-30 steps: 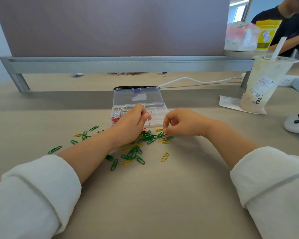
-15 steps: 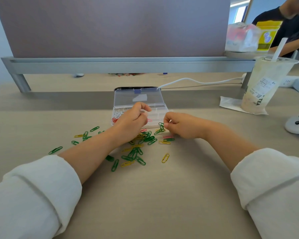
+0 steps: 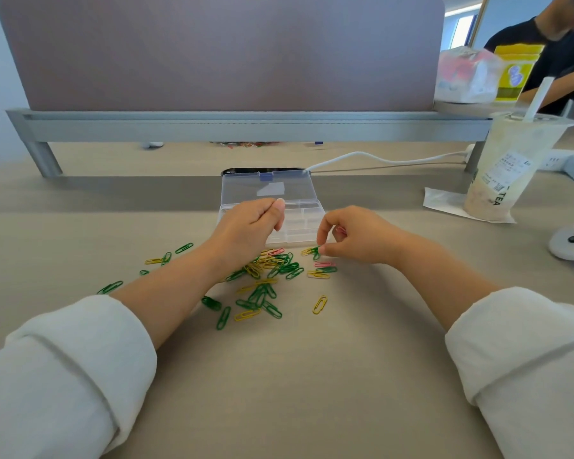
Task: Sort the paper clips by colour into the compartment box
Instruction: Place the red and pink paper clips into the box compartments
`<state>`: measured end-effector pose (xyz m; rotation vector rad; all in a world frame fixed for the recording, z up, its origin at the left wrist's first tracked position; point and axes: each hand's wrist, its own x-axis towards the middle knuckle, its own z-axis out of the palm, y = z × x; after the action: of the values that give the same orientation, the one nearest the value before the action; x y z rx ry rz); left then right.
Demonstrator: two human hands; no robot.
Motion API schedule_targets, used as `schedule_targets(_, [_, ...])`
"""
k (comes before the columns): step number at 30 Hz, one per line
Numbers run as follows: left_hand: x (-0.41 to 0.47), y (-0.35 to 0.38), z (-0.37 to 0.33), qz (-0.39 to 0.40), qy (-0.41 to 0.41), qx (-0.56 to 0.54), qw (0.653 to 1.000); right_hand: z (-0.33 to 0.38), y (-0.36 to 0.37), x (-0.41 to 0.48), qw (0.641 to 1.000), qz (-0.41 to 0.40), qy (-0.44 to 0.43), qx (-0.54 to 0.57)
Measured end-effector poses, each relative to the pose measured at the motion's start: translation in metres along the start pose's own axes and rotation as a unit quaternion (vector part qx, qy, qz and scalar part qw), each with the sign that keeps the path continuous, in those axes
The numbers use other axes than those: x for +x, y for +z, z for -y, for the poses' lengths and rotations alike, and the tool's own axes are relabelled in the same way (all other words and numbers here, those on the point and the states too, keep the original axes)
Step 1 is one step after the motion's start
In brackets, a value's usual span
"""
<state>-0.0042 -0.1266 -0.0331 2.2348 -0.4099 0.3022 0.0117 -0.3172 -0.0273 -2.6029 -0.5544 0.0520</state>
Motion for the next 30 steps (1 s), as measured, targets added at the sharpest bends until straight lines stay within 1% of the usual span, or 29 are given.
schedule_targets(3, [0.001, 0.002, 0.002, 0.027, -0.014, -0.002, 1.0, 0.004, 0.0, -0.002, 0.999, 0.044, -0.009, -0.013])
schedule_targets(6, [0.003, 0.006, 0.006, 0.049, -0.029, 0.043, 0.997, 0.006, 0.001, -0.002, 0.997, 0.071, -0.005, -0.032])
schedule_targets(9, [0.005, 0.007, 0.013, 0.046, -0.043, 0.083, 0.995, 0.008, 0.001, -0.002, 0.994, 0.093, 0.004, -0.05])
schedule_targets(11, [0.005, 0.005, 0.016, 0.045, -0.039, 0.154, 0.986, 0.01, 0.002, -0.002, 0.992, 0.106, 0.002, -0.066])
schedule_targets(14, [0.005, 0.002, 0.015, 0.037, -0.011, 0.287, 0.957, 0.011, 0.004, -0.002, 0.991, 0.112, 0.0, -0.077])
schedule_targets(17, [0.005, -0.003, 0.011, 0.036, 0.015, 0.341, 0.939, 0.012, 0.004, -0.002, 0.994, 0.102, 0.007, -0.041])
schedule_targets(21, [0.006, -0.005, 0.01, 0.09, 0.012, 0.369, 0.925, 0.014, 0.005, -0.002, 0.995, 0.092, 0.016, 0.015])
schedule_targets(24, [0.007, -0.004, 0.011, 0.103, 0.022, 0.373, 0.922, 0.014, 0.005, -0.003, 0.995, 0.07, 0.013, 0.065])
schedule_targets(26, [0.007, -0.003, 0.011, 0.109, 0.023, 0.367, 0.923, 0.014, 0.006, -0.003, 0.995, 0.037, 0.001, 0.094])
schedule_targets(28, [0.006, -0.003, 0.012, 0.111, 0.021, 0.351, 0.929, 0.013, 0.007, -0.002, 0.993, -0.014, -0.01, 0.114])
schedule_targets(30, [0.006, -0.003, 0.012, 0.11, 0.014, 0.332, 0.937, 0.012, 0.008, 0.001, 0.991, -0.049, -0.021, 0.121])
